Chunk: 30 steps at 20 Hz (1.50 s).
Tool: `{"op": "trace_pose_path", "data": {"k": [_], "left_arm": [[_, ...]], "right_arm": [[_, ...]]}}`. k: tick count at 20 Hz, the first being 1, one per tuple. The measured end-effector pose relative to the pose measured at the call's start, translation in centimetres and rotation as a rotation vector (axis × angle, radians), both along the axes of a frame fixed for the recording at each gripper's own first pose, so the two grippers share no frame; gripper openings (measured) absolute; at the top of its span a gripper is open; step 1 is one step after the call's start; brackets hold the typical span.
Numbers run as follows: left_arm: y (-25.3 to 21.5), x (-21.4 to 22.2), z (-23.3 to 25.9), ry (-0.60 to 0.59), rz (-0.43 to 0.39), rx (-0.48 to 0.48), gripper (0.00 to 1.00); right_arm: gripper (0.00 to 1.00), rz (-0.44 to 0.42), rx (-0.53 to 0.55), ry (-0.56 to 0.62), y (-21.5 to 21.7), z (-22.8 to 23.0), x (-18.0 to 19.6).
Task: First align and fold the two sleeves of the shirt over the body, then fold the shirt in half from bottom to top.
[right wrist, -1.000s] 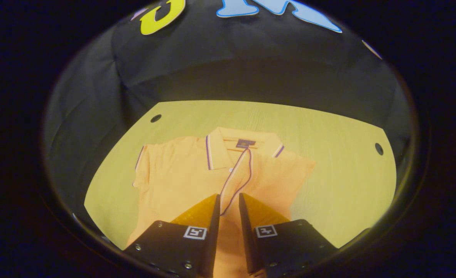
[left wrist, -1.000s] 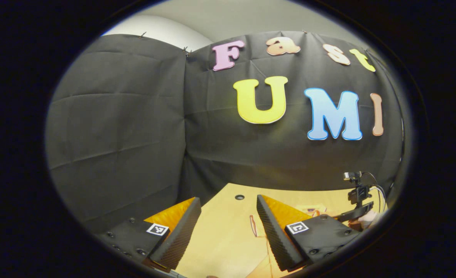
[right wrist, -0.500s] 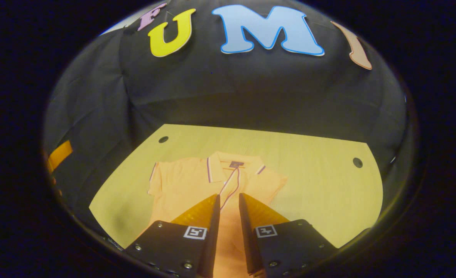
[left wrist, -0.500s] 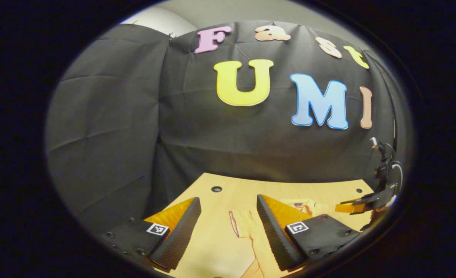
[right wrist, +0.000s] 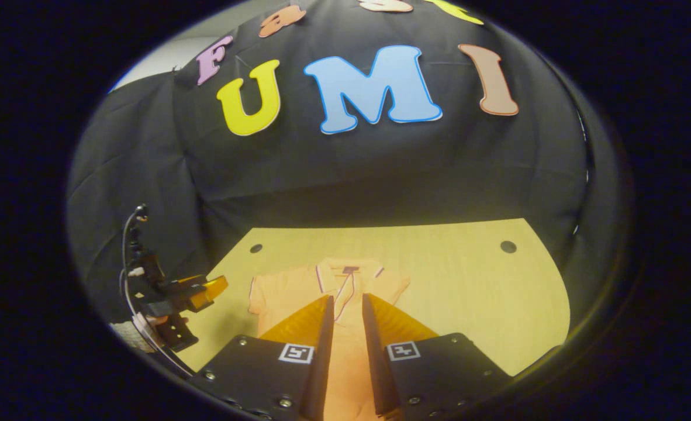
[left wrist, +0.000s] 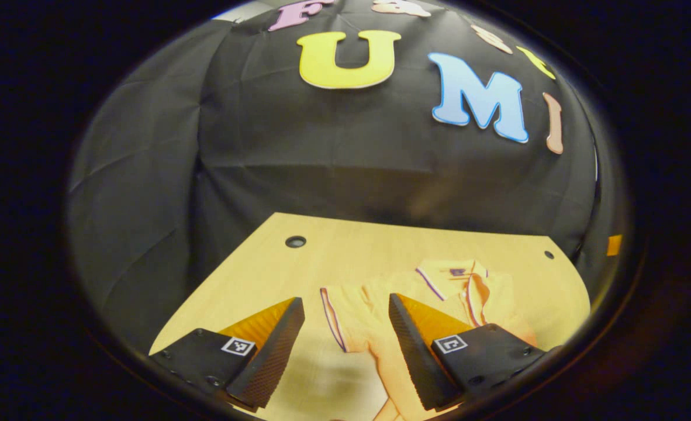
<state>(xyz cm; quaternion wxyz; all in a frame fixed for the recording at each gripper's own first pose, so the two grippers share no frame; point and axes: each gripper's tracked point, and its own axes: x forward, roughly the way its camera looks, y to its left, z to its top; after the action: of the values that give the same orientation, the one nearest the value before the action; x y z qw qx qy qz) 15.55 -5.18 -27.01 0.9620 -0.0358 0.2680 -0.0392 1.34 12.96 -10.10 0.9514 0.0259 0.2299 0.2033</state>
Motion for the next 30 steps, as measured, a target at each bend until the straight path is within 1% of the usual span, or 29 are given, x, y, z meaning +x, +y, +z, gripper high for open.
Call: {"op": "trace_pose_path", "data": {"k": [5,9,11,14,16,18,19,20,21,22,23,24,26,27,28,29,30], "left_arm": [[-0.2,2.6,-7.1,0.123,-0.010,0.038,0.94],[-0.8,3.2,-12.1,0.228,-0.019,0.072,0.94],[-0.9,2.7,-13.6,0.276,-0.022,0.095,0.95],[-1.5,3.2,-13.9,0.261,-0.011,0.085,0.96],[-1.6,3.1,-14.0,0.259,-0.004,0.072,0.94],[-2.0,3.3,-14.1,0.233,-0.003,0.065,0.90],[-2.2,3.2,-14.2,0.227,0.007,0.074,0.76],[-2.7,3.3,-14.2,0.219,0.003,0.061,0.62],[-2.7,3.4,-14.2,0.223,0.016,0.063,0.60],[-2.9,3.4,-14.1,0.220,0.011,0.063,0.24],[-2.8,3.5,-14.2,0.229,0.012,0.071,0.24],[-3.0,3.4,-14.2,0.230,0.004,0.080,0.12],[-3.1,3.4,-14.1,0.241,-0.007,0.095,0.12],[-3.0,3.3,-14.2,0.243,-0.013,0.111,0.12],[-3.1,3.5,-14.1,0.245,-0.021,0.123,0.08],[-3.2,3.7,-14.0,0.253,-0.037,0.140,0.06],[-3.3,3.7,-13.9,0.257,-0.045,0.150,0.06]], "right_arm": [[0.31,-0.108,0.019,0.054,-3.4,-1.4,-2.7],[0.31,-0.196,0.013,0.103,-6.3,-2.9,-4.4],[0.31,-0.232,0.016,0.121,-7.5,-3.4,-5.1],[0.31,-0.271,0.018,0.141,-8.9,-4.1,-5.5],[0.31,-0.285,0.017,0.138,-9.6,-4.1,-5.7],[0.31,-0.298,0.020,0.135,-10.2,-4.0,-5.8],[0.31,-0.301,0.028,0.139,-10.3,-4.2,-5.7],[0.31,-0.302,0.031,0.144,-10.4,-4.4,-5.9],[0.31,-0.304,0.029,0.147,-10.7,-4.5,-6.0],[0.31,-0.306,0.026,0.148,-10.8,-4.8,-6.1],[0.31,-0.306,0.024,0.149,-10.8,-4.8,-6.1],[0.31,-0.307,0.022,0.149,-10.9,-5.0,-6.3],[0.31,-0.313,0.023,0.149,-11.2,-5.1,-6.7],[0.27,-0.317,0.026,0.152,-11.3,-5.2,-6.8],[0.31,-0.321,0.030,0.156,-11.4,-5.3,-7.0],[0.31,-0.322,0.031,0.160,-11.6,-5.5,-7.2],[0.31,-0.322,0.026,0.163,-11.8,-5.6,-7.3]]}}
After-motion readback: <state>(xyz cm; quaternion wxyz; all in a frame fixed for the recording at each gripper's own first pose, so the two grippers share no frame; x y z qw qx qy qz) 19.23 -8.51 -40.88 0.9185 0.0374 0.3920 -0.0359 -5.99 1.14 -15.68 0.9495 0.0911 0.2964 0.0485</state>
